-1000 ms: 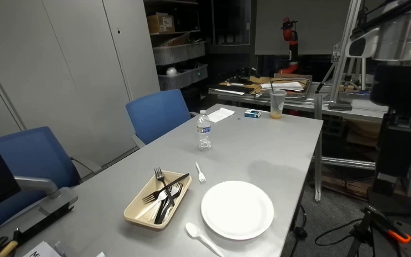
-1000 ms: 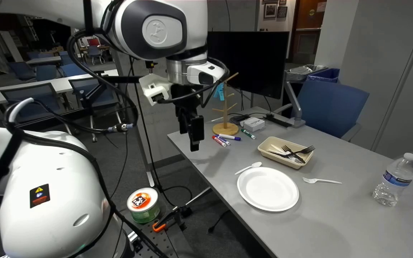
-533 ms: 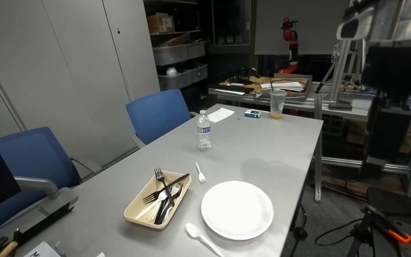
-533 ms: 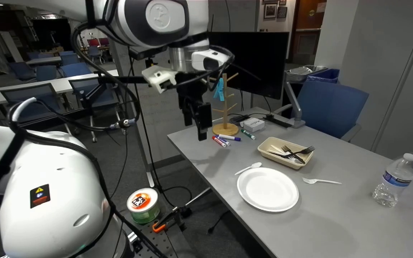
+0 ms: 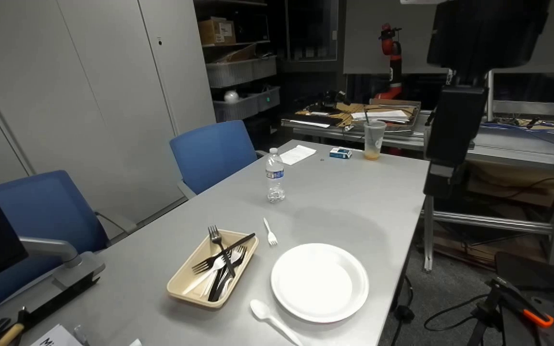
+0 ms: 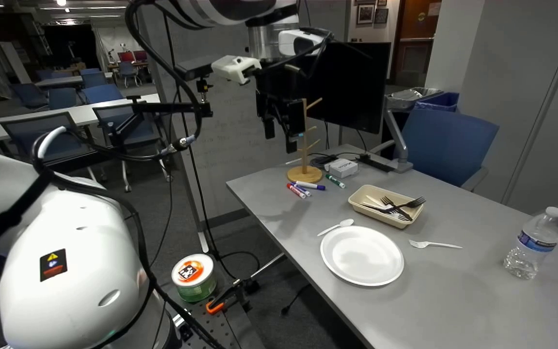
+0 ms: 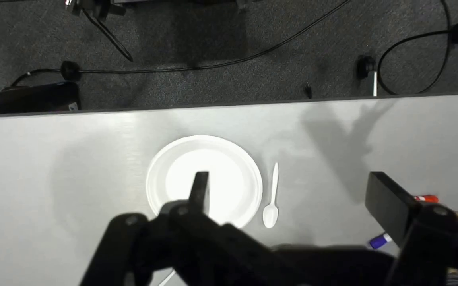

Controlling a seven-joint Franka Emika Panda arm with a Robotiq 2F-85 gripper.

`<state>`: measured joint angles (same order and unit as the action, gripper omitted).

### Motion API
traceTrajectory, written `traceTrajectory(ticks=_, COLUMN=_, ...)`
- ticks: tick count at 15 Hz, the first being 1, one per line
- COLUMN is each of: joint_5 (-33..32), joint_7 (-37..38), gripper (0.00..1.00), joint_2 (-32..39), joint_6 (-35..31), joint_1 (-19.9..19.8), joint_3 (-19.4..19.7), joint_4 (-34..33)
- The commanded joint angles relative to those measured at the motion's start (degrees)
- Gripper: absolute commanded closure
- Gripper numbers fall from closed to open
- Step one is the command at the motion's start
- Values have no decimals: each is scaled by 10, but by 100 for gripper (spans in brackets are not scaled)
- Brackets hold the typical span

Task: Pick up the spoon from the table and put it in the tray

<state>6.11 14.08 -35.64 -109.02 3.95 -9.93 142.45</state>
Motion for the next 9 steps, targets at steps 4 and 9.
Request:
traceTrajectory(ticks=4, joint_5=-31, joint_7=14, gripper=0, joint_2=51, joint_6=-89, joint_1=-10, joint_3=-9, joint_4=-13)
traceTrajectory(ticks=9, joint_5=-41, joint_7=47, gripper=0, joint_2=147, joint_6=-203, joint_1=-11, joint_3=-14, joint_4=-21)
